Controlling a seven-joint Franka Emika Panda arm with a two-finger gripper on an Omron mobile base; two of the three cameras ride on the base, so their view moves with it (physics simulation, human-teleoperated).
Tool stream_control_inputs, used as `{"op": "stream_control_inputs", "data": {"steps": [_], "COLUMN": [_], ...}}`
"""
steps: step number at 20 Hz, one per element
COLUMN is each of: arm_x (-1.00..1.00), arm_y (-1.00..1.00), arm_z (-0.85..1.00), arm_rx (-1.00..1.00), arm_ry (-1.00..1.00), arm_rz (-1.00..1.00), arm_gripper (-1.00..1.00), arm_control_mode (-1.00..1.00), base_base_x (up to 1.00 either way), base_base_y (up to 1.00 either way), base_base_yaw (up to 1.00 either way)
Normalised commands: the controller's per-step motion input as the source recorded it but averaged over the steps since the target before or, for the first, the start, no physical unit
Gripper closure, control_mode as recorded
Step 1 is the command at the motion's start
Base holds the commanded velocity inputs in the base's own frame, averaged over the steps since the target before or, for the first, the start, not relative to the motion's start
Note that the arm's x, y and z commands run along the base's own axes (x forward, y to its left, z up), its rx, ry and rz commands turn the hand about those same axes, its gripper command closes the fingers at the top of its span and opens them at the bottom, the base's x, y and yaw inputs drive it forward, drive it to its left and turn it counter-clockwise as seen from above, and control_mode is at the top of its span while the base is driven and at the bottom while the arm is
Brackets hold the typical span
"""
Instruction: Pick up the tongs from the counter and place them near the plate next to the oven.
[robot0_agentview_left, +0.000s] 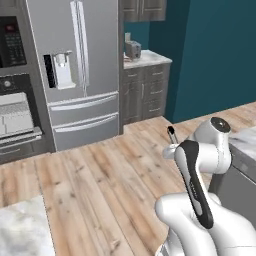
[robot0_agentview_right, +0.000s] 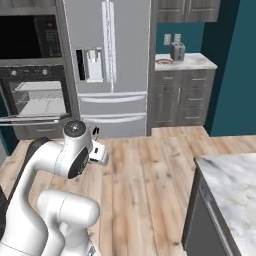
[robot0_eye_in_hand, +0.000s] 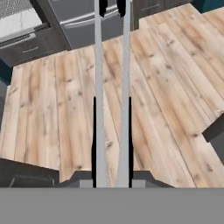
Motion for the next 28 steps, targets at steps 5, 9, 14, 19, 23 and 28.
{"op": "stream_control_inputs", "data": {"steps": [5, 9, 14, 19, 23, 28], "arm_x": [0.00, 0.00, 0.00, 0.00, 0.00, 0.00], "arm_y": [0.00, 0.00, 0.00, 0.00, 0.00, 0.00], "arm_z": [0.00, 0.00, 0.00, 0.00, 0.00, 0.00], "arm_rx": [0.00, 0.00, 0.00, 0.00, 0.00, 0.00], "arm_ry": [0.00, 0.00, 0.00, 0.00, 0.00, 0.00], "arm_rz": [0.00, 0.00, 0.00, 0.00, 0.00, 0.00], "arm_gripper": [1.00, 1.00, 1.00, 1.00, 1.00, 1.00], "arm_control_mode": [1.00, 1.00, 1.00, 1.00, 1.00, 1.00], "base_base_x": [1.00, 1.00, 1.00, 1.00, 1.00, 1.00], "base_base_y": [0.00, 0.00, -0.01, -0.10, -0.08, -0.09], "base_base_yaw": [-0.29, -0.37, -0.39, -0.28, -0.06, 0.00]}}
